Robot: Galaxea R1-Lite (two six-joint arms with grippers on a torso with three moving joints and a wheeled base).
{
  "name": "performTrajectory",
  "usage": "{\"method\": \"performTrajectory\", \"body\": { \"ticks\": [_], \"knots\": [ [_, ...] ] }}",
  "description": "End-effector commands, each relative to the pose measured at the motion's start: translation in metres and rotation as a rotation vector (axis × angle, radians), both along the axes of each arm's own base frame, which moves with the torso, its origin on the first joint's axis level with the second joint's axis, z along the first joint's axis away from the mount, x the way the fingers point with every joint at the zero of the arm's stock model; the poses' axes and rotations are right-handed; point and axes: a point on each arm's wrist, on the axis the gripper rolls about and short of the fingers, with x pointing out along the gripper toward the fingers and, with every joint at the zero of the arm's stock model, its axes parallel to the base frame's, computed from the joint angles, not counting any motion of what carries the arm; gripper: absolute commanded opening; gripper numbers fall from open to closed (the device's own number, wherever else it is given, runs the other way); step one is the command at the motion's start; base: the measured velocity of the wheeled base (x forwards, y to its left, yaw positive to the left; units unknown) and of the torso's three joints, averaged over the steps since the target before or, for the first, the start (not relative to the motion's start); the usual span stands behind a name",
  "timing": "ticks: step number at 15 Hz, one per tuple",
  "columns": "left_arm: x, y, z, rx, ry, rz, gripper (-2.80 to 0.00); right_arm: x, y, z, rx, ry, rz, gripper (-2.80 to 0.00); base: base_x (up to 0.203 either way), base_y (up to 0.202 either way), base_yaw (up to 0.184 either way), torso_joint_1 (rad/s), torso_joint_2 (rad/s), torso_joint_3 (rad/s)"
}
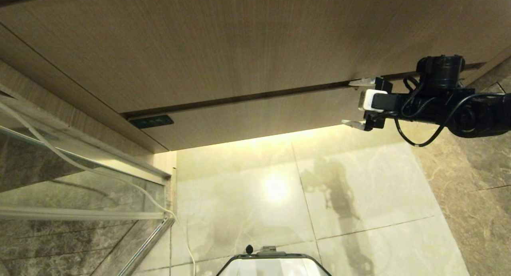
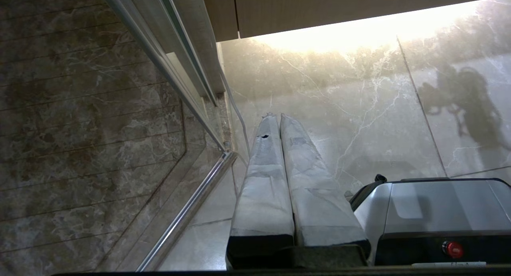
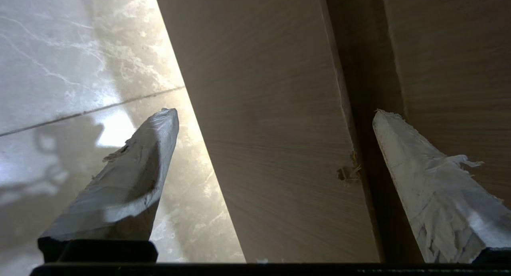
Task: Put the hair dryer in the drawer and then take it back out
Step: Pull open the drawer
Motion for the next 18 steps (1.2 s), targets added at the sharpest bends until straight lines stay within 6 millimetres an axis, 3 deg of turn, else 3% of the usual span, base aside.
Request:
{"method": "performTrajectory", "body": {
  "ticks": [1, 7, 13, 18],
  "knots": [
    [0.0, 0.0, 0.0, 0.0, -0.001, 0.002, -2.8, 0.015, 0.001, -0.011, -0.007, -0.003, -0.006, 0.0, 0.0, 0.0, 0.0, 0.0, 0.0, 0.0],
    [0.0, 0.0, 0.0, 0.0, -0.001, 0.001, -2.8, 0.023, 0.001, -0.018, -0.007, -0.015, -0.018, 0.0, 0.0, 0.0, 0.0, 0.0, 0.0, 0.0],
    [0.0, 0.0, 0.0, 0.0, -0.001, 0.0, -2.8, 0.029, 0.0, -0.027, 0.033, 0.073, -0.205, 0.0, 0.0, 0.0, 0.0, 0.0, 0.0, 0.0],
    [0.0, 0.0, 0.0, 0.0, 0.001, 0.002, -2.8, 0.014, -0.003, -0.026, 0.043, 0.268, -0.309, 0.0, 0.0, 0.0, 0.0, 0.0, 0.0, 0.0]
  ]
}}
